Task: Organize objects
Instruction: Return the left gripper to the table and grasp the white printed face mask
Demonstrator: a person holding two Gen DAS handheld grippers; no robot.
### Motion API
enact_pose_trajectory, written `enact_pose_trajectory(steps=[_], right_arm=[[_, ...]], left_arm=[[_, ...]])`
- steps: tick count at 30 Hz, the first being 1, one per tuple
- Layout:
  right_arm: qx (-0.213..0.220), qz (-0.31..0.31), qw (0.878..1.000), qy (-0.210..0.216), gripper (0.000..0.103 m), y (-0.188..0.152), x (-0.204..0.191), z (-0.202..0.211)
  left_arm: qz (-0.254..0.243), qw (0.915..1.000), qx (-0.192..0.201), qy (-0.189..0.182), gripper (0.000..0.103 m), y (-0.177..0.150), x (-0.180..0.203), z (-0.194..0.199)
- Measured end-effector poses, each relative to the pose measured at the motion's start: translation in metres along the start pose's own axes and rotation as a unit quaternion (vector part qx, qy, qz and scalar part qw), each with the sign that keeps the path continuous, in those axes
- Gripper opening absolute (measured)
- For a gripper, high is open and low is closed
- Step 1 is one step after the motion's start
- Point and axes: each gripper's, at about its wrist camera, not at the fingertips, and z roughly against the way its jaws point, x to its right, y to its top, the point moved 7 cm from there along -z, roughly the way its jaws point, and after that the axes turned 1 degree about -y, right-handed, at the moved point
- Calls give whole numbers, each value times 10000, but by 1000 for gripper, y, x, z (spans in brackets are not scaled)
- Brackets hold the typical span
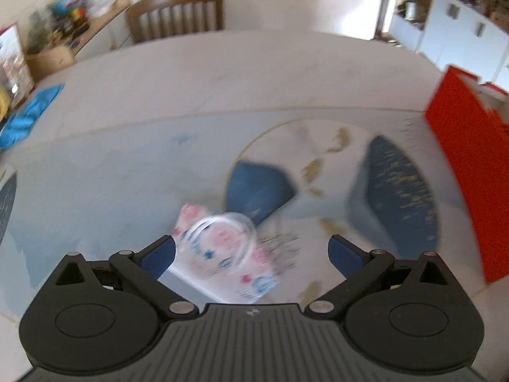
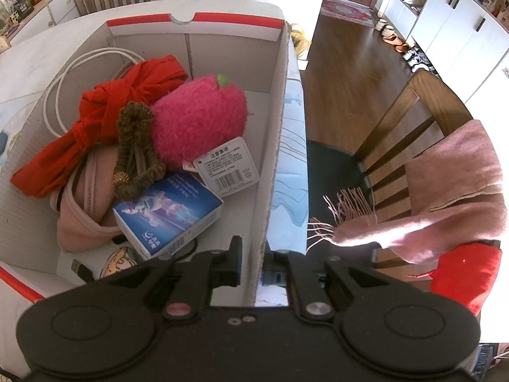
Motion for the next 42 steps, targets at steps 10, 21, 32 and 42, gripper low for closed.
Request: enact_pose_trajectory(steps=[10, 21, 32, 42], right_arm=[[-31, 19, 10000, -61, 9, 0, -1, -2], [-42, 18, 9999, -98, 7, -2, 0, -4], [-27, 12, 10000, -78, 7, -2, 0, -4], [5, 8, 10000, -36, 7, -3, 0, -3]], left_arm=[[445, 9988, -136, 135, 103, -7, -30, -28], [539, 9979, -257, 235, 102, -12, -36, -42], [530, 9984, -94, 178, 70, -9, -31, -34], [366, 9993, 14, 91, 21, -6, -18, -23]])
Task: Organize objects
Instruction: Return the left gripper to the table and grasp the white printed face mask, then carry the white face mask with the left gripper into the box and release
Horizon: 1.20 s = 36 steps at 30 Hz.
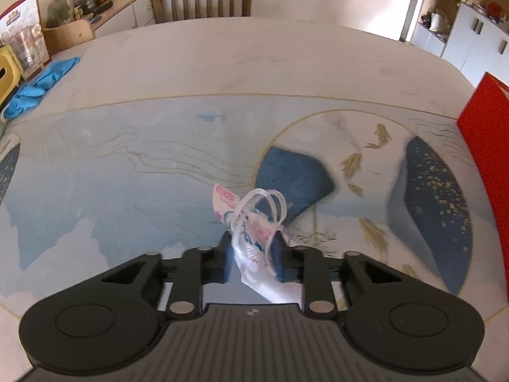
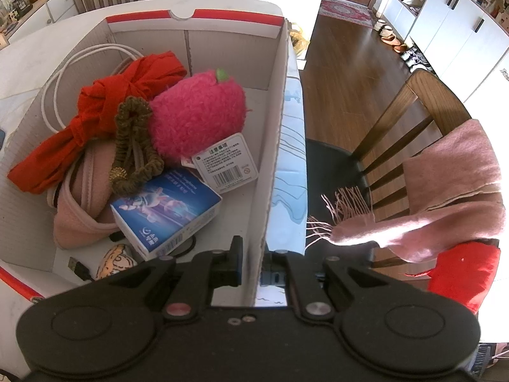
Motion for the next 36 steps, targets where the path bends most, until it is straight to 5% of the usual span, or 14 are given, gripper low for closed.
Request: enact_pose_trajectory(steps=[18, 36], right_arm=[[104, -64, 9999, 107, 4, -1, 4, 1], [195, -105, 9995, 203, 5, -2, 6, 1]], left_arm=[[-854, 9896, 441, -1073, 17, 35, 104, 79], [-2289, 9460, 614, -2211, 17, 52, 262, 123]])
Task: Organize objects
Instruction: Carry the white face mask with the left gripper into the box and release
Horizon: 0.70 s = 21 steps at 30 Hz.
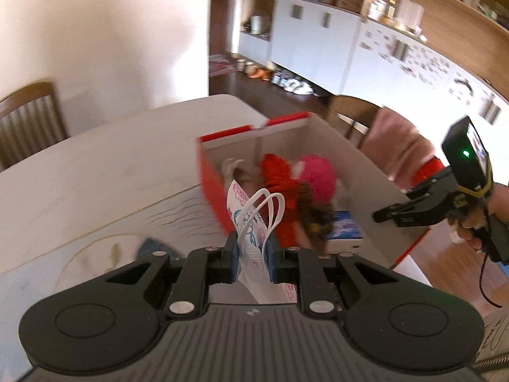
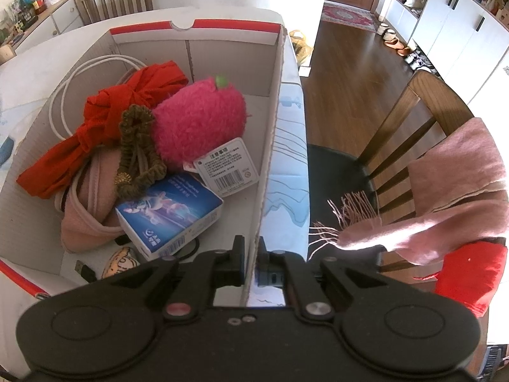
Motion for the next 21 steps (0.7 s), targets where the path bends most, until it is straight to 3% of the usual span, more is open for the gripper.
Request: enact_pose_trajectory(steps=[12, 21], right_arm=[[40, -13, 10000, 57, 5, 0, 1, 2], [51, -52, 9999, 120, 6, -1, 3, 2]], left_arm=[[-753, 9953, -363, -486, 17, 23, 71, -65], [-1042, 9910, -689, -477, 17, 25, 87, -107]])
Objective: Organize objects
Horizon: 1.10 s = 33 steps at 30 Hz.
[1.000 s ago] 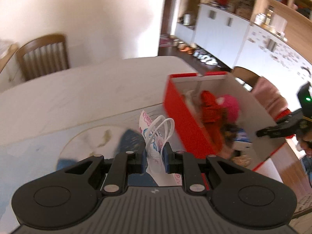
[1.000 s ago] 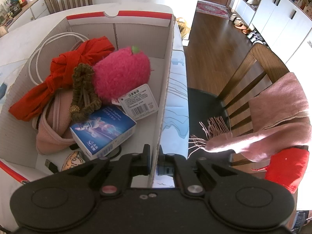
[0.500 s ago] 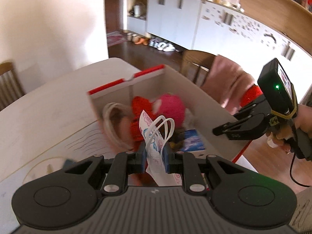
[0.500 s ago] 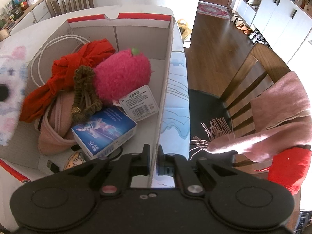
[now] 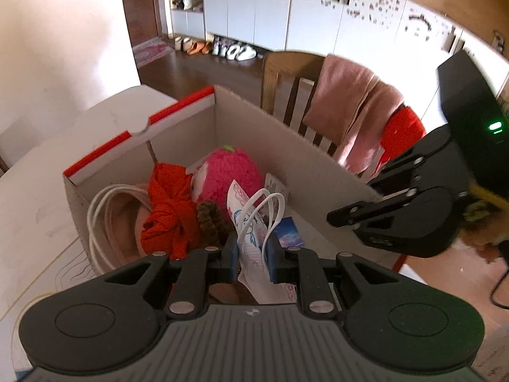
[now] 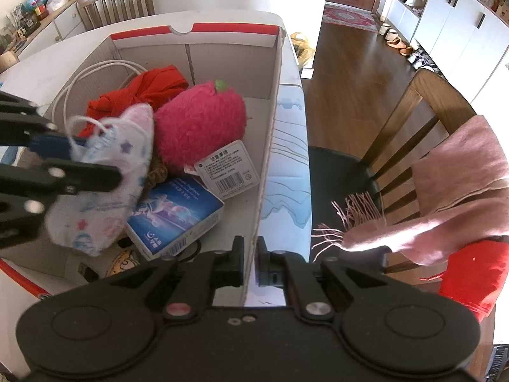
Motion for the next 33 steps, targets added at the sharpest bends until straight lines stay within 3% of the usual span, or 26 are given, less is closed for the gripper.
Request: enact_pose_trajectory(steps=[12, 15, 17, 18, 33], right_arm=[[6, -23, 10000, 23, 6, 0, 0, 0], [7, -21, 10000, 22, 6, 0, 0, 0], [8, -15, 10000, 20, 6, 0, 0, 0], [7, -18, 10000, 23, 6, -1, 0, 0], [43, 22, 10000, 49, 6, -1, 0, 4]], left_arm=[[-25, 9989, -447, 148, 18, -12, -10, -35], [28, 9991, -409, 126, 32, -13, -13, -34], [61, 9993, -355, 105, 61, -14, -15, -32], [85, 9995, -299, 84, 64, -15, -15, -29], [634, 9975, 282, -105, 65, -22, -19, 26]])
